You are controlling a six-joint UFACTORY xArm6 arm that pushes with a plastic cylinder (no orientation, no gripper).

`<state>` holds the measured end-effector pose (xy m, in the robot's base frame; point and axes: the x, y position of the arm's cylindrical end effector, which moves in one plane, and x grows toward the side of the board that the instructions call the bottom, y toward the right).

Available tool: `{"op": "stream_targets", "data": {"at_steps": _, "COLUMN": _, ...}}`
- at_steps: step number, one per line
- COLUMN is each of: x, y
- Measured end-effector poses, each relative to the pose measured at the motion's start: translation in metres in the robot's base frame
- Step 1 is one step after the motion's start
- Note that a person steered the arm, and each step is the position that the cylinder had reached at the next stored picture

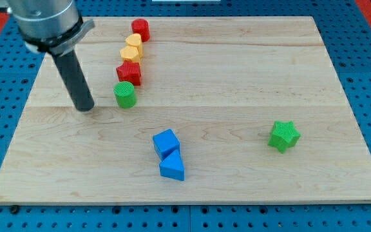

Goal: Move the green circle to the vertical top side of the green star

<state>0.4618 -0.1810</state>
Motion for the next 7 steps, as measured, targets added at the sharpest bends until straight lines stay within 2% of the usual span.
{"op": "stream_targets", "data": {"at_steps": 1, "x": 0.036, "y": 0.007}}
{"op": "stream_targets", "data": {"at_steps": 2, "x": 0.052, "y": 0.004}}
{"op": "stream_targets", "data": {"at_steps": 3, "x": 0.051, "y": 0.039}}
{"op": "stream_targets", "data": {"at_steps": 4, "x": 0.036, "y": -0.002}}
{"op": "stream_targets", "data": {"at_steps": 5, "x": 0.011, "y": -0.004}}
{"op": "stream_targets", "data": {"at_steps": 6, "x": -0.012, "y": 0.001}}
{"op": "stream_targets", "data": {"at_steps": 7, "x": -0.026, "y": 0.033}}
